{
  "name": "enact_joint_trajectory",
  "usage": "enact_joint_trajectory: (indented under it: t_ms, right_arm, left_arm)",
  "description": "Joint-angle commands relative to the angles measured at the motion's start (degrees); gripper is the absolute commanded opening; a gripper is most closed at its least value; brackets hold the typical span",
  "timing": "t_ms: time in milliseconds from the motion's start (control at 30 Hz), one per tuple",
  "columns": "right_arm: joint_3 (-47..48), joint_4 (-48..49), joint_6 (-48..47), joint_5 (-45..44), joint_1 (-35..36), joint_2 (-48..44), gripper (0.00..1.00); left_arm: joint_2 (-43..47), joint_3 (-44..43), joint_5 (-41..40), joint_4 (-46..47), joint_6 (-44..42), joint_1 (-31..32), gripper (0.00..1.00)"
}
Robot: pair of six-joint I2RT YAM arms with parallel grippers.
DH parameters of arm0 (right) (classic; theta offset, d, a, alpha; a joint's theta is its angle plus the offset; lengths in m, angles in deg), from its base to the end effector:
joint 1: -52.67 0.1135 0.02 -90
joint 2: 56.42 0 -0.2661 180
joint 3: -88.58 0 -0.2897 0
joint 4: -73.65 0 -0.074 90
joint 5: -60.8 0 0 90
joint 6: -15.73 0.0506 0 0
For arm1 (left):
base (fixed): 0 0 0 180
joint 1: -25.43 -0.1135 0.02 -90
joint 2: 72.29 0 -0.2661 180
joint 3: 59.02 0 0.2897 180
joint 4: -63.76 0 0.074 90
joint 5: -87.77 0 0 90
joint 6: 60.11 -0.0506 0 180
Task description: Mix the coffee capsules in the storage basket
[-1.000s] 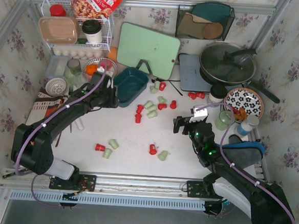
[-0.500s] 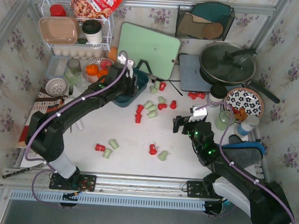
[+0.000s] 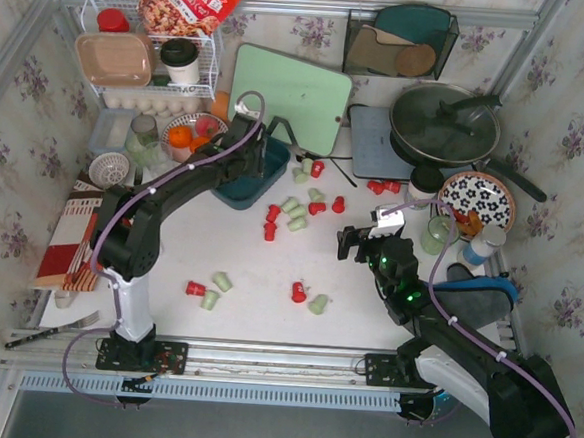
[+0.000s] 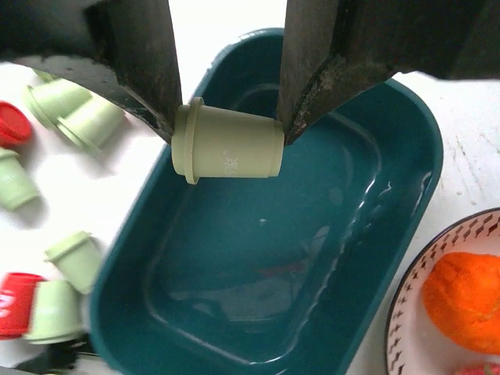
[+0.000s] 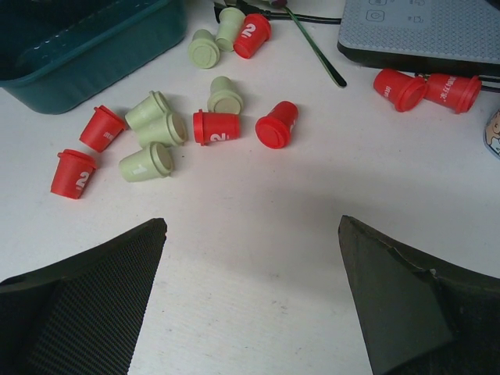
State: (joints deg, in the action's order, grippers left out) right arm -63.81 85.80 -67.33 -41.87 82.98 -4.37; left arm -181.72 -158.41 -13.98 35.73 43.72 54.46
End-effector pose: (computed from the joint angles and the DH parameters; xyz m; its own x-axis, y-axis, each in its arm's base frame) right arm 0.2133 0.1119 0.1772 -0.2196 0.0082 -0.9756 -0.2829 0.9565 0.0717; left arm 0.4343 -0.2293 0.2378 -0.6036 0.0673 -0.7945 0.1963 0.9783 -0.0663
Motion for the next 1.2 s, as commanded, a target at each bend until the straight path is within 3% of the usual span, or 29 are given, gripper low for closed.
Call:
enact_joint_trajectory:
  t_ms: [0,100,200,233,267,467,633,933,1167]
  right_arm:
    - [0.6,1.15,0.0,0.56,0.09,-0.23,1.0]
    - [0.64,1.08,0.0,0.61,0.08,-0.28,1.0]
    - [0.87,0.87,0.0,0.7,0.11,-0.19,1.0]
    - [0.88,0.71,0.0,0.71,0.11,-0.08,1.0]
    - [0.88,0.69,-0.01,0.65,0.06,-0.03,1.0]
    - [1.17,0.25,0.0,0.68,0.1,0.06,1.0]
    - [1.19,-0.01,0.0,0.71,0.1,-0.26,1.0]
    - [0.53,0.22,-0.03,0.32,0.11,-1.43,1.0]
    - [0.83,-0.62,-0.05,0.81,0.1,-2.63,1.0]
  left_arm:
    - [-3.19,-3.08,-1.67,-6.22,4.09,-1.65,0.5]
    - [-4.27,-3.43,-0.35,-6.4,5.69,-2.65,0.66]
    - [-4.08,-3.44,0.63,-6.23,5.76,-2.95,0.75]
    - [-3.61,-3.2,0.84,-6.04,5.56,-2.94,0.95]
    - [-2.95,-2.73,1.04,-5.73,5.47,-2.93,1.0]
    - [7.26,4.75,0.29,-4.98,6.03,-3.0,0.99]
    - [19.74,16.2,-11.09,-8.62,17.27,-3.73,0.99]
    - [35.66,23.25,-8.06,-27.52,22.25,-3.75,0.87]
    - [46.04,32.89,-2.1,-31.58,24.43,-2.36,0.75]
